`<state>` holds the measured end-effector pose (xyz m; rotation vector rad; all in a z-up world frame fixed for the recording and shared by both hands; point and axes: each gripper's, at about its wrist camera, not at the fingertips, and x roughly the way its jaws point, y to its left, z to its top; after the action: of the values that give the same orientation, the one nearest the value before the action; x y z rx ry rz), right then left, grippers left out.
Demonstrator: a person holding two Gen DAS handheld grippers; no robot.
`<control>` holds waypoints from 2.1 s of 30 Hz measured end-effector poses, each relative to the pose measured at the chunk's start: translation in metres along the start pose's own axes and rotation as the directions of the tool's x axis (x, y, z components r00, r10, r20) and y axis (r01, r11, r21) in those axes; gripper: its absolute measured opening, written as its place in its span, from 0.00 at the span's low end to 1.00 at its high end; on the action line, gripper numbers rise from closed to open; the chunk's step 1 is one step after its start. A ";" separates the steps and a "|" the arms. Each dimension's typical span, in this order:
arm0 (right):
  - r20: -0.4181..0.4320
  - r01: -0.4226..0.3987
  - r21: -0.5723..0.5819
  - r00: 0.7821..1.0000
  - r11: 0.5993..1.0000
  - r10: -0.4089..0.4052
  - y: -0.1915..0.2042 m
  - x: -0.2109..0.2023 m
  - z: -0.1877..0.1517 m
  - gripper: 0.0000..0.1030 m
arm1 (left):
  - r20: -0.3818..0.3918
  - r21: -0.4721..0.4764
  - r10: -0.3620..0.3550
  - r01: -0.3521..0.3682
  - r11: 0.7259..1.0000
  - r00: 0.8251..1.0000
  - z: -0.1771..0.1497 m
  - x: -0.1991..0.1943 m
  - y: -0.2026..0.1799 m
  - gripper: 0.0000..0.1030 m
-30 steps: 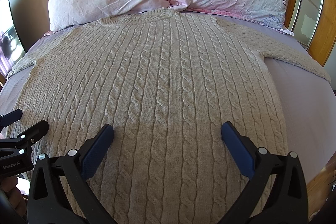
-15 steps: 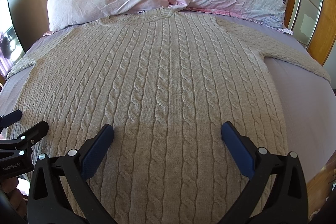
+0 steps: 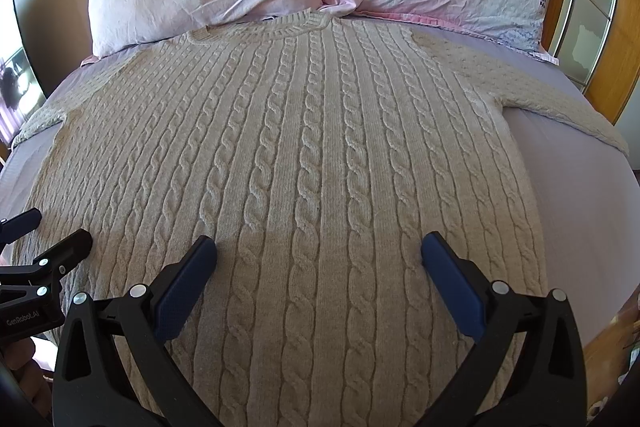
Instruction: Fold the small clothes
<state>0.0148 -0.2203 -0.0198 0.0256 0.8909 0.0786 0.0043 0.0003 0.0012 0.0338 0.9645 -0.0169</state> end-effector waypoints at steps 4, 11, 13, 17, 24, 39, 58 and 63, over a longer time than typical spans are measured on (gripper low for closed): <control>-0.018 -0.014 -0.024 1.000 1.000 0.013 0.001 0.001 0.002 0.99 | -0.012 0.004 -0.001 0.001 1.000 1.000 0.001 0.002 0.000 0.98; 0.124 -0.210 0.010 0.970 0.978 0.207 -0.063 -0.017 0.019 0.99 | 0.040 0.082 0.016 -0.019 0.996 0.999 -0.001 -0.005 -0.005 0.98; 0.229 -0.203 0.180 0.960 0.963 0.160 -0.120 -0.032 0.037 0.99 | 0.088 0.072 0.026 -0.033 0.997 0.996 0.004 -0.013 0.002 0.98; 0.284 -0.186 0.607 0.959 0.772 0.008 -0.266 -0.032 0.055 0.98 | 0.167 0.013 -0.006 0.004 1.000 0.986 0.025 -0.021 0.028 0.98; 0.222 -0.192 0.911 0.974 0.365 -0.041 -0.419 0.028 0.035 0.50 | 0.221 -0.136 -0.099 0.131 0.982 0.970 0.053 -0.004 0.086 0.98; 0.401 -0.227 0.730 0.906 0.644 -0.135 -0.361 -0.012 0.098 0.09 | 0.334 -0.428 0.094 0.062 0.902 0.938 0.062 -0.009 0.221 0.98; 0.331 -0.555 0.041 0.792 0.831 0.513 -0.089 -0.039 0.136 0.82 | 0.330 -0.844 0.029 0.281 0.458 0.943 0.048 0.035 0.379 0.80; 0.371 -0.501 0.125 0.824 0.856 0.428 -0.128 -0.038 0.132 0.84 | 0.346 -0.889 0.050 0.311 0.336 0.937 0.047 0.044 0.417 0.62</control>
<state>0.1006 -0.3498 0.0858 0.4568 0.5329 0.4271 0.0802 0.4155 0.0009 -1.1427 0.5119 0.3944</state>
